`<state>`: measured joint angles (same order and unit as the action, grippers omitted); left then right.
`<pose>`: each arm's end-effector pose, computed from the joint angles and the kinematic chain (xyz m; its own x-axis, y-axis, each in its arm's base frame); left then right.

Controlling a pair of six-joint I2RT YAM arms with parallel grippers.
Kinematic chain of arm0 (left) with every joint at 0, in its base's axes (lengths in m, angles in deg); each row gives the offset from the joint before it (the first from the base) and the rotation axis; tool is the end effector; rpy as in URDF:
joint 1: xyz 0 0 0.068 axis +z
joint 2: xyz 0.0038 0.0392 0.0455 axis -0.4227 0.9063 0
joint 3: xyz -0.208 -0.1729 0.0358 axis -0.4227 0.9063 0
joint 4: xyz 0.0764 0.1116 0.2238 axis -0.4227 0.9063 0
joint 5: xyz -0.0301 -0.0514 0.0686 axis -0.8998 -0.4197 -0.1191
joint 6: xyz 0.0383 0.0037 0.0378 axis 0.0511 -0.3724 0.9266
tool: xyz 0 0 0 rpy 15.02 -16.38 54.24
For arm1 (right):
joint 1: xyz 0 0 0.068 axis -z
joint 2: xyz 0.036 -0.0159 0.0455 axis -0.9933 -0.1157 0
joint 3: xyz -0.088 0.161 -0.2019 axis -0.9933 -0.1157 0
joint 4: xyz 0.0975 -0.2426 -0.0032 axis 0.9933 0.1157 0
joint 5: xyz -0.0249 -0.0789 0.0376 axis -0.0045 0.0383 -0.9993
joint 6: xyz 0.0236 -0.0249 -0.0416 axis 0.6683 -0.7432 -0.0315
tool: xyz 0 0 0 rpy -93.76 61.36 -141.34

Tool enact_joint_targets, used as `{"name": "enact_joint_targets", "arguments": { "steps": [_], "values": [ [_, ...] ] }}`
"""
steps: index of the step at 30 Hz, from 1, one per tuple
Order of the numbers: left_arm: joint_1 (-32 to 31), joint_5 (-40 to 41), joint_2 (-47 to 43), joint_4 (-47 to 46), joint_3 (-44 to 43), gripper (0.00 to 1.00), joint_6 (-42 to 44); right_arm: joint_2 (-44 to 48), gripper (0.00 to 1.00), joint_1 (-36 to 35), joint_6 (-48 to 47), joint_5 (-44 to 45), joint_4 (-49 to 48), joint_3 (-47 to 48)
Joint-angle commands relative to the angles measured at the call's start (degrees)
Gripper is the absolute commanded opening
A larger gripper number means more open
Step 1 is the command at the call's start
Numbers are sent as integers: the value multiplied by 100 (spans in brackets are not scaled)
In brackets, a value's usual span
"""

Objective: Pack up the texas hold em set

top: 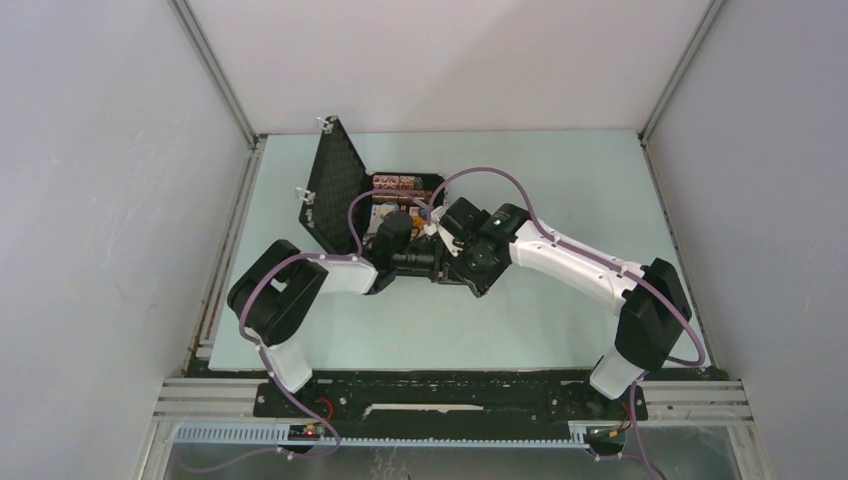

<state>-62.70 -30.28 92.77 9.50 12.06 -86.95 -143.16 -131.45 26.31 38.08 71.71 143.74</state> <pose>0.2574 -0.2339 0.1743 -0.9430 0.0678 -0.3257 0.3326 0.1752 -0.9266 0.2141 0.2361 0.2715 -0.5931 -0.7536 -0.2833 -0.7723 0.6320 -0.0642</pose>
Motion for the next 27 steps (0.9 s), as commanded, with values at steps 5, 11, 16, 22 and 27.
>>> {"name": "enact_joint_targets", "arguments": {
  "steps": [5, 11, 16, 22, 27],
  "values": [
    [-265, -358, -308, 360, -227, 25, 364, -284, 0, -152, -434, 616, -449, 500],
    [-281, -222, -354, 408, -245, 1, 299, -261, 0, -259, -574, 643, -613, 480],
    [-282, 42, -617, 796, -242, 0, 488, -55, 12, -271, -616, 738, -945, 277],
    [-267, 562, -858, 1867, -408, 0, 1066, 42, 39, -263, -610, 783, -1180, 74],
    [-218, 892, -938, 2107, -454, 0, 1083, 226, 68, -249, -588, 787, -1323, -128]
  ]
}}
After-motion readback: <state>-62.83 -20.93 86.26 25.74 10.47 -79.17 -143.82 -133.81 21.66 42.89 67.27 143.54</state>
